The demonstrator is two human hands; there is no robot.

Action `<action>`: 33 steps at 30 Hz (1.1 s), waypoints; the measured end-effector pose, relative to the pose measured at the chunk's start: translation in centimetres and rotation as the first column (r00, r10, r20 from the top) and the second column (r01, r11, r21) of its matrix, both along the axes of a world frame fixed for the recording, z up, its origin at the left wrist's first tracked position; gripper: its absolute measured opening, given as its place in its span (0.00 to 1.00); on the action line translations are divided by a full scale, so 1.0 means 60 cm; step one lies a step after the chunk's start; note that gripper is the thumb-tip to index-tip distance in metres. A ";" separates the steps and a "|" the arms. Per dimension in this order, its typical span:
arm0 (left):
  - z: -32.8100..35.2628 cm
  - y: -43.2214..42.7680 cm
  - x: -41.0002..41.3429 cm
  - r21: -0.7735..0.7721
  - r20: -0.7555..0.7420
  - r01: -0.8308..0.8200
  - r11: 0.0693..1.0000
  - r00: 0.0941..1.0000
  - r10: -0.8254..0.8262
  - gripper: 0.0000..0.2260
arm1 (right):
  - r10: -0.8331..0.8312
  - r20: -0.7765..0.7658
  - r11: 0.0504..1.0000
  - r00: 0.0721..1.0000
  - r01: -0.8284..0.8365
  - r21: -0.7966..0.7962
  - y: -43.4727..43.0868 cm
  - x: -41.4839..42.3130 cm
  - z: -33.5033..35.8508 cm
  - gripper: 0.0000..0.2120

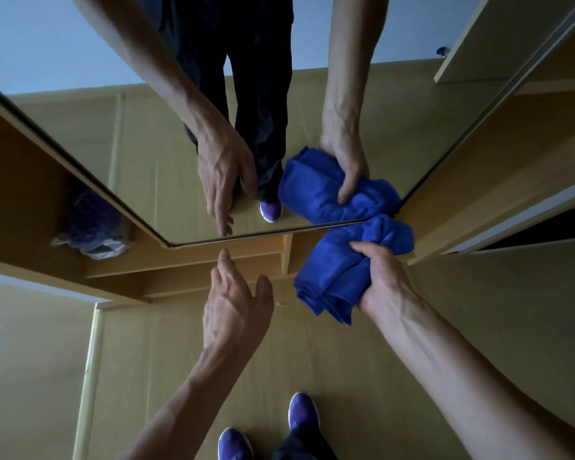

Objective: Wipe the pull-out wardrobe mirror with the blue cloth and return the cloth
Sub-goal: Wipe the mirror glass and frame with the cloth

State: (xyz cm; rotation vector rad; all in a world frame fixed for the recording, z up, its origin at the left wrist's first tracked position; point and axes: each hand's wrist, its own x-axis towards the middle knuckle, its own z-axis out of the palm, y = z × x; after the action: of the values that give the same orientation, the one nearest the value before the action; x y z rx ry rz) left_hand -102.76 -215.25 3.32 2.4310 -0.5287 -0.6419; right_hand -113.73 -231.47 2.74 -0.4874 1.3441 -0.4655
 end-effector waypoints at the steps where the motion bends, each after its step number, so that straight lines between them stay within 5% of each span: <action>1: 0.005 -0.005 -0.010 0.003 0.026 0.038 0.999 0.999 -0.038 0.33 | -0.006 -0.005 1.000 1.000 0.006 -0.003 -0.005 -0.006 0.002 0.19; 5: 0.035 -0.036 -0.050 -0.018 0.167 0.281 0.960 0.947 -0.274 0.27 | 0.033 -0.043 0.999 0.999 -0.034 -0.029 -0.015 -0.023 0.002 0.18; 14: 0.104 -0.127 -0.083 0.054 0.452 0.671 0.740 0.644 -0.617 0.24 | -0.064 -0.041 0.995 0.997 0.061 -0.085 -0.050 -0.052 -0.004 0.18; 20: 0.163 -0.188 -0.095 0.206 0.538 0.774 0.599 0.422 -0.730 0.18 | 0.035 0.069 0.998 0.997 -0.032 -0.045 -0.036 -0.050 -0.006 0.09; 25: 0.201 -0.233 -0.100 0.334 0.601 0.818 0.469 0.199 -0.774 0.20 | 0.005 -0.010 0.995 1.000 -0.006 -0.097 -0.056 -0.072 0.001 0.03; 33: 0.273 -0.287 -0.112 0.564 0.647 0.744 0.359 -0.127 -0.752 0.18 | -0.065 -0.022 0.971 0.998 0.058 -0.233 -0.088 -0.098 0.027 0.07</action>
State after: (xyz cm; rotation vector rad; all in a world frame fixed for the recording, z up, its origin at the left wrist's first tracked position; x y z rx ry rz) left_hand -109.51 -232.45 19.73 1.9712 -2.5399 0.4182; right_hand -119.61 -236.74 4.38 -0.6486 1.3422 -0.6737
